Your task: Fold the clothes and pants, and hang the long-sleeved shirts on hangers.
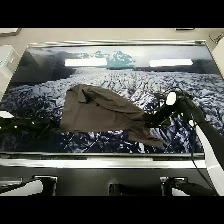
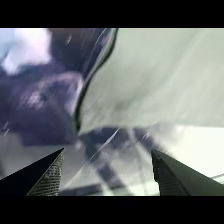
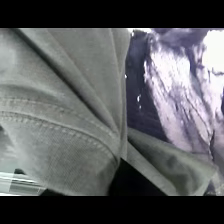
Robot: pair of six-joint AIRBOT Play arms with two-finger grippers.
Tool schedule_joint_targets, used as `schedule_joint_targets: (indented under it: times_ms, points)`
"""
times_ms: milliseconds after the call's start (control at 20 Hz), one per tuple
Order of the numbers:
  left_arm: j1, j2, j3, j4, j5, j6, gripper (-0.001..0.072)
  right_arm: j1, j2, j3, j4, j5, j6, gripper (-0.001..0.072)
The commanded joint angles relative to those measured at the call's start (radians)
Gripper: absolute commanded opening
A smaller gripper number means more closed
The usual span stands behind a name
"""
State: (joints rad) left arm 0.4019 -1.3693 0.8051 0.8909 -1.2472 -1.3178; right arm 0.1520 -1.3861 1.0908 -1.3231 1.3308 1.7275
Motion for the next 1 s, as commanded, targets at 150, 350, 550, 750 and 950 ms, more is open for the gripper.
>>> schedule_joint_targets:
  times_ms: [150, 350, 550, 750, 950]
  points:
    - [-0.049, -0.075, -0.031, -0.127, 0.118, 0.089, 0.0577, 0.001, -0.001, 0.000, 0.008, 0.035, -0.004, 0.0045]
    - [-0.053, -0.091, -0.031, -0.128, 0.139, 0.088, 0.0489, 0.001, -0.001, 0.000, 0.008, 0.042, -0.004, 0.0045]
    - [-0.059, -0.094, -0.029, -0.129, 0.140, 0.089, 0.0024, 0.001, -0.001, 0.000, 0.008, 0.041, -0.004, 0.0045]
    - [-0.059, -0.031, -0.001, -0.136, 0.118, 0.114, 0.0022, 0.001, 0.005, 0.019, 0.005, 0.044, -0.036, 0.0045]
    - [-0.058, 0.245, 0.246, -0.190, 0.160, 0.133, 0.0022, 0.000, 0.104, 0.278, -0.170, 0.038, -0.074, 0.0043]
